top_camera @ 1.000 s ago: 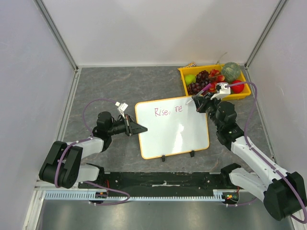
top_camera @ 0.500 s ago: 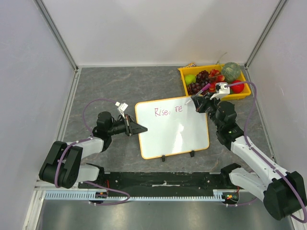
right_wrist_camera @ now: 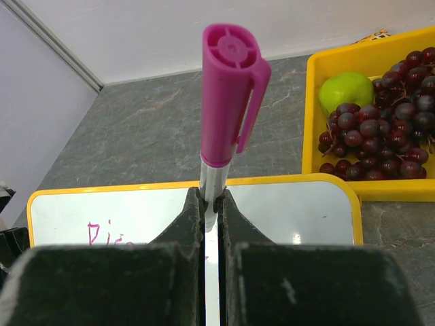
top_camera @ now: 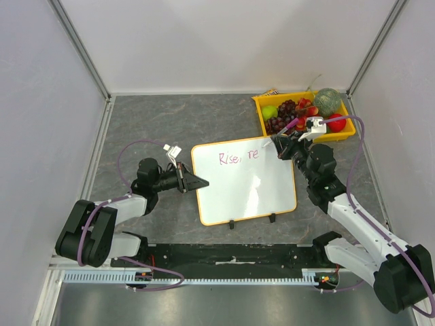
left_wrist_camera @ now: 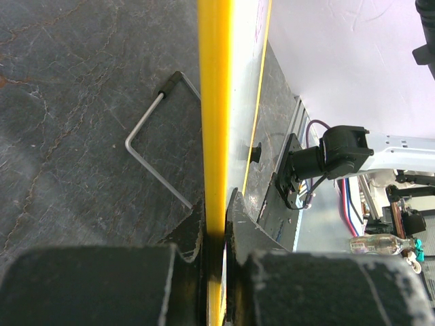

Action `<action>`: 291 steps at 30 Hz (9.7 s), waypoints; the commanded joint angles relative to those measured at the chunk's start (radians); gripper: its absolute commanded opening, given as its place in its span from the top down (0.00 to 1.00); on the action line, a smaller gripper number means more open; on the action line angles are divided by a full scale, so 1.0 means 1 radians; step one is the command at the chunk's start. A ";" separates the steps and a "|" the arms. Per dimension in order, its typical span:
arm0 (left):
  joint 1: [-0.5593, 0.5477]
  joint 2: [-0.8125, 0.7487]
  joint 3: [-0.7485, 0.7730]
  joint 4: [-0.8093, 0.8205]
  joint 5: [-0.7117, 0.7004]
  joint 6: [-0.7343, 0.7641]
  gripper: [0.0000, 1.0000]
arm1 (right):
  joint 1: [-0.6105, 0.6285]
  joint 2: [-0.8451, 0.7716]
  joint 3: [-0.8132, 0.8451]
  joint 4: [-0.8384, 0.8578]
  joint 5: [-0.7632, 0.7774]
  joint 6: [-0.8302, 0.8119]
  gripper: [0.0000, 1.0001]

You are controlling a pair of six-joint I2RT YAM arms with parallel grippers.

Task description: Write a sentence on the whiteboard

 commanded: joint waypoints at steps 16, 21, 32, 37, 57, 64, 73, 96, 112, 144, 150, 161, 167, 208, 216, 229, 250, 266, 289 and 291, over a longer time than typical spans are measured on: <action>0.002 0.033 -0.012 -0.116 -0.188 0.175 0.98 | -0.004 -0.021 0.009 0.031 -0.006 -0.005 1.00; 0.001 0.030 -0.012 -0.116 -0.186 0.176 0.98 | -0.004 -0.028 0.008 0.028 -0.005 -0.011 1.00; 0.002 0.033 -0.012 -0.115 -0.186 0.175 0.98 | -0.005 -0.028 0.004 0.030 -0.009 -0.008 1.00; 0.002 0.030 -0.012 -0.116 -0.188 0.176 0.98 | -0.004 -0.030 0.003 0.028 -0.006 -0.010 1.00; 0.004 0.030 -0.012 -0.119 -0.188 0.175 0.98 | -0.004 -0.039 -0.003 0.024 -0.003 -0.013 1.00; 0.002 0.030 -0.012 -0.119 -0.188 0.175 0.98 | -0.005 -0.050 -0.002 0.022 0.001 -0.014 1.00; 0.002 0.030 -0.012 -0.119 -0.188 0.176 0.98 | -0.004 -0.061 0.001 0.004 0.006 -0.022 1.00; 0.004 0.033 -0.012 -0.119 -0.186 0.175 0.98 | -0.007 -0.015 0.018 0.030 0.006 -0.014 1.00; 0.002 0.036 -0.009 -0.118 -0.186 0.176 0.98 | -0.004 -0.038 -0.028 -0.004 -0.014 -0.025 1.00; 0.002 0.042 -0.006 -0.119 -0.181 0.176 0.98 | -0.005 0.039 0.012 0.067 0.003 -0.013 1.00; 0.002 0.040 -0.006 -0.118 -0.181 0.178 0.98 | -0.005 0.010 -0.009 0.077 0.029 -0.008 1.00; 0.004 0.041 -0.006 -0.119 -0.180 0.176 0.98 | -0.007 0.025 0.003 0.081 0.041 -0.008 1.00; 0.002 0.040 -0.006 -0.118 -0.181 0.178 0.98 | -0.007 0.048 -0.005 0.081 0.048 -0.010 1.00; 0.001 0.042 -0.006 -0.119 -0.180 0.176 0.98 | -0.005 0.045 -0.062 0.059 0.017 -0.022 1.00; 0.002 0.042 -0.006 -0.119 -0.181 0.176 0.98 | -0.007 0.053 -0.035 0.091 0.037 -0.014 1.00; 0.002 0.042 -0.006 -0.118 -0.180 0.176 0.98 | -0.005 0.087 -0.005 0.078 0.044 -0.011 1.00; 0.002 0.042 -0.006 -0.118 -0.178 0.178 0.98 | -0.007 0.021 -0.060 0.016 0.014 -0.039 1.00; 0.004 0.044 -0.006 -0.118 -0.180 0.176 0.98 | -0.005 -0.045 -0.071 0.050 0.008 -0.030 1.00; 0.004 0.047 -0.005 -0.119 -0.178 0.176 0.98 | -0.016 0.014 -0.035 0.093 0.089 -0.017 1.00; 0.002 0.047 -0.003 -0.118 -0.177 0.178 0.98 | -0.017 0.021 -0.034 0.094 0.094 -0.017 1.00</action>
